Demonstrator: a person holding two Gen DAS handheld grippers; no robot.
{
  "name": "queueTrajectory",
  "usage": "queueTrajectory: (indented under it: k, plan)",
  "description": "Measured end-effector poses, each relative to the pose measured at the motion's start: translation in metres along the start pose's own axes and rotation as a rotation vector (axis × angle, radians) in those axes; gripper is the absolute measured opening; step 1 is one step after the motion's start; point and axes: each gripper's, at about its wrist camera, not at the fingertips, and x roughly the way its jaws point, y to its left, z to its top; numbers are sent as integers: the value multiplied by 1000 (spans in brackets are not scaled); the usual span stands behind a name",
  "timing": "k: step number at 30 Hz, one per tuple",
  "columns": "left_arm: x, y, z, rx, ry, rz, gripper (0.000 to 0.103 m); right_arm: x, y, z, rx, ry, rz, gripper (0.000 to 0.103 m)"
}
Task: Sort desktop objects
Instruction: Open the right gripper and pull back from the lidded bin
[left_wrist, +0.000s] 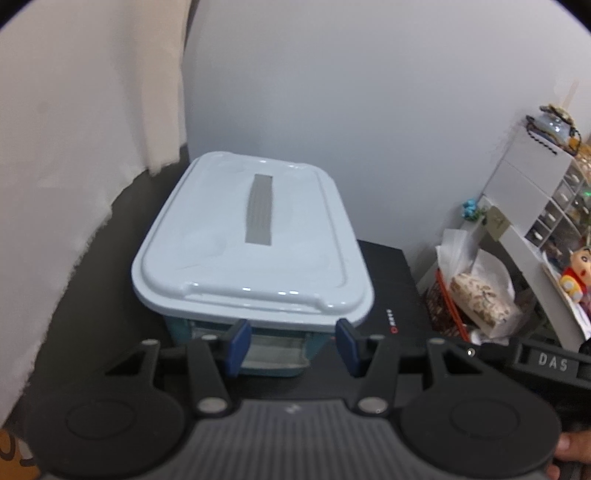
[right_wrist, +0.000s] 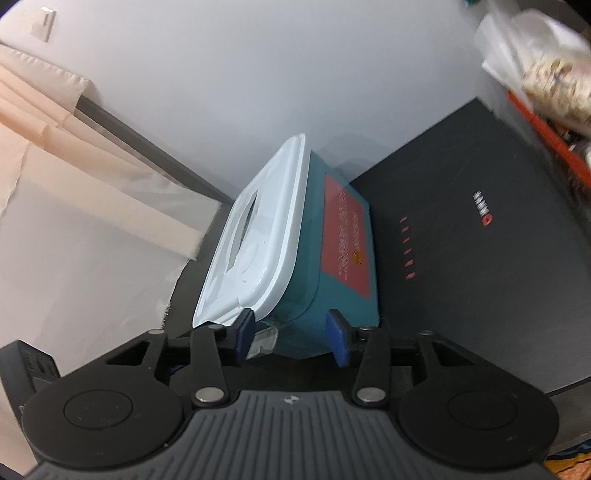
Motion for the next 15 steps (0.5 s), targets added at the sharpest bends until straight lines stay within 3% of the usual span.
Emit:
queueTrajectory:
  k: [3, 15]
  plan:
    - [-11, -5, -3, 5, -7, -5, 54, -14, 6, -2, -43, -28, -38, 65]
    - [-42, -29, -15, 10, -32, -10, 54, -61, 26, -10, -151, -85, -96, 78]
